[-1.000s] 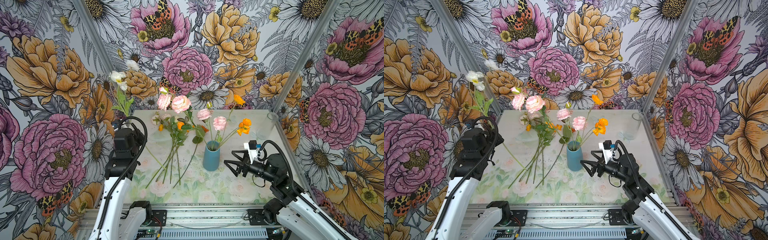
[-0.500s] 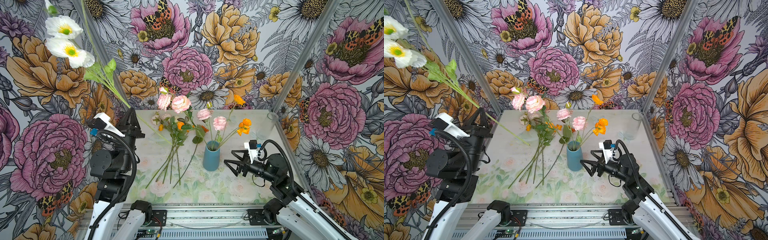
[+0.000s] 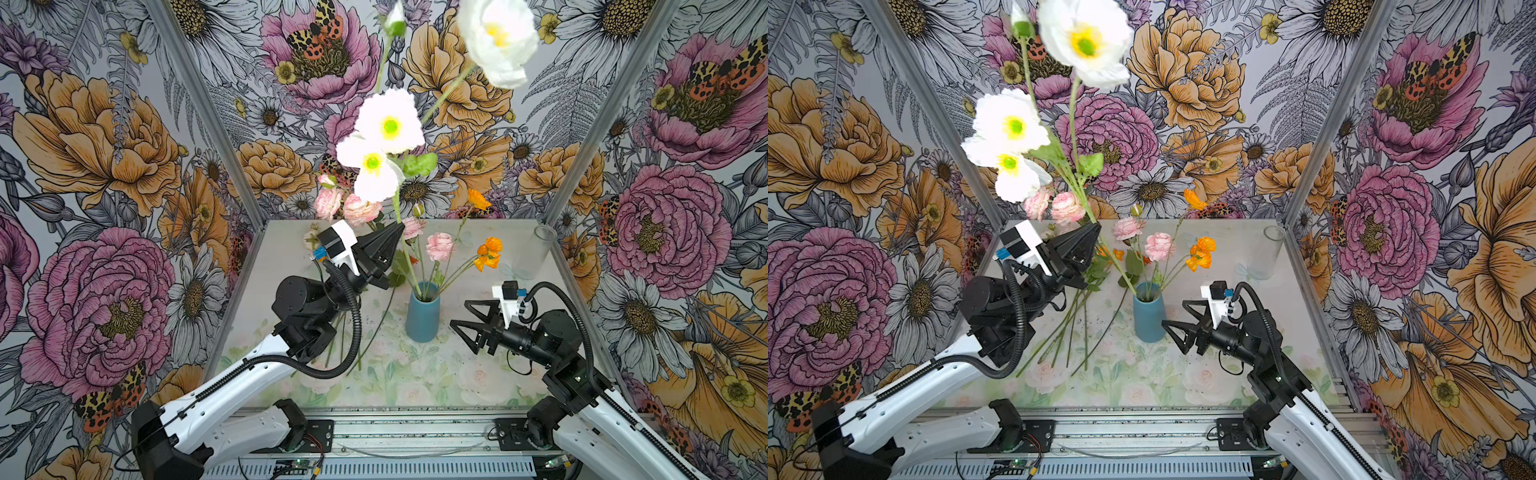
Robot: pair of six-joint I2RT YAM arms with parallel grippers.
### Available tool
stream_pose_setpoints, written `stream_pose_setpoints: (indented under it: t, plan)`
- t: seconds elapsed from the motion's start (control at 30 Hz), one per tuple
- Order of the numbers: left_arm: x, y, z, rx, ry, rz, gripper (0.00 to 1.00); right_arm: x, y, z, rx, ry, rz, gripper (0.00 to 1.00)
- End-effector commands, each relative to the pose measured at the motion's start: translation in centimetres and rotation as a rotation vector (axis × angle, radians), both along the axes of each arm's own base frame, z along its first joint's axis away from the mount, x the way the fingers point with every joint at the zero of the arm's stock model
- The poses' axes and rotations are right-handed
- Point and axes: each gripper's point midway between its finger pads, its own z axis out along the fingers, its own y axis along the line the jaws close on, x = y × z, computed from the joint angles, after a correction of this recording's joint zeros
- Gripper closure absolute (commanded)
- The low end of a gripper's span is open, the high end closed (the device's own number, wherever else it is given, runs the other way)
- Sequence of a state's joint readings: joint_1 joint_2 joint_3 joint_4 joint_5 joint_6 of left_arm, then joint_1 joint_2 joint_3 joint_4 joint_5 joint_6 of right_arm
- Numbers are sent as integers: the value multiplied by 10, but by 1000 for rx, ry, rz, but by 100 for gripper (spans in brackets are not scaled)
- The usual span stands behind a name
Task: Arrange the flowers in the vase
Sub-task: 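Carry the white poppies over the teal vase and lower stems in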
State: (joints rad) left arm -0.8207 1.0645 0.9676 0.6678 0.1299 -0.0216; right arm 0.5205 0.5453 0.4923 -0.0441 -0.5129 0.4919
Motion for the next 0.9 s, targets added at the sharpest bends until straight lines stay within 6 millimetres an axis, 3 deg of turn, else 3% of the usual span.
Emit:
stream_pose_setpoints:
  t: [0.0, 0.37, 0.87]
  plan:
    - [-14, -5, 6, -11, -132, -17, 100, -8, 1, 1, 15, 7, 28, 0]
    - [13, -37, -36, 70, -115, -7, 100, -12, 2, 1, 12, 16, 45, 1]
    - [33, -52, -119, 115, 2, -15, 100, -8, 5, -10, -13, 35, 48, 0]
